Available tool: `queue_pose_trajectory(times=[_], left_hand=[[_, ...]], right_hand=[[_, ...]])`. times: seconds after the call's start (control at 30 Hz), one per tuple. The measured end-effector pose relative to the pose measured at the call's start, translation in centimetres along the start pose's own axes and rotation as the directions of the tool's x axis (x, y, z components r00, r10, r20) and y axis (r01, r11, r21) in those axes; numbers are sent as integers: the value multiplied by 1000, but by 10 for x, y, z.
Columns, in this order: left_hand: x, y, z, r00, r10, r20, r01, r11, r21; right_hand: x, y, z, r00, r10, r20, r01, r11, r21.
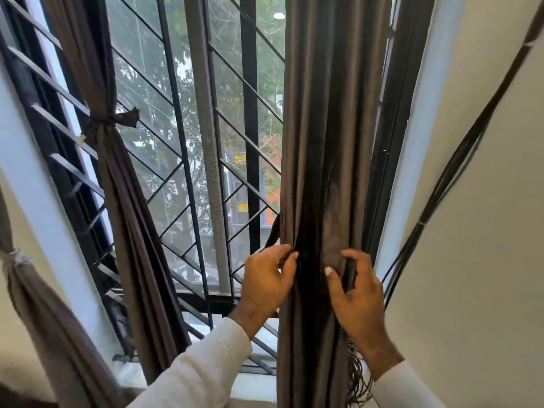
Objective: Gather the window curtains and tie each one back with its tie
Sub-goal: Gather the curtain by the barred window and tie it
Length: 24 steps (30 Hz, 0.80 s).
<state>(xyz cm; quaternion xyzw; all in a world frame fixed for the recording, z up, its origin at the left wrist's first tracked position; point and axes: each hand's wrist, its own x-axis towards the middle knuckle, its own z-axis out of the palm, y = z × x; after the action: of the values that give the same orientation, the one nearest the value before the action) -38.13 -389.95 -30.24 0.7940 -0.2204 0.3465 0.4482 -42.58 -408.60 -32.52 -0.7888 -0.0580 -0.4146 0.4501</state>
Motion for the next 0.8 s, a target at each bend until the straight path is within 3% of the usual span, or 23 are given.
queue_pose_trajectory(times=[0.2,0.3,0.37,0.43,0.47,0.57,0.6,0.63,0.7,0.73,0.8], left_hand=[[-4,12,-6,998,49,44,-49,999,21],[-4,8,-8,998,40,52,-41,999,22],[-3,5,-9,999,22,39,-23,1000,13],[-1,5,-10,999,14,31,-14,1000,13],[1,5,-10,1000,10,29,-11,1000,20],[4,3,-10,999,-7,46,5,998,57],[5,2,-9,998,-14,56,11,998,66],[5,0,-9,998,-17,65,12,998,68],[4,-3,-8,997,-2,77,-3,999,55],[3,-4,-7,997,12,77,-15,999,47],[0,-5,-4,997,31,77,-33,999,23]], right_hand=[[5,-11,10,999,-6,-37,7,999,31],[14,-9,8,980,103,-170,-83,989,119],[14,-1,10,991,-15,-133,18,999,27],[10,7,16,982,-186,26,188,970,-153],[11,12,17,981,-186,52,193,965,-179],[20,18,14,990,29,-135,-41,996,-83],[19,21,14,989,7,-145,-24,992,-121],[15,20,15,992,-113,-63,95,966,-240],[2,20,21,925,-328,192,378,851,-365],[-1,21,24,916,-329,231,395,844,-364],[0,20,26,964,-223,141,259,905,-338]])
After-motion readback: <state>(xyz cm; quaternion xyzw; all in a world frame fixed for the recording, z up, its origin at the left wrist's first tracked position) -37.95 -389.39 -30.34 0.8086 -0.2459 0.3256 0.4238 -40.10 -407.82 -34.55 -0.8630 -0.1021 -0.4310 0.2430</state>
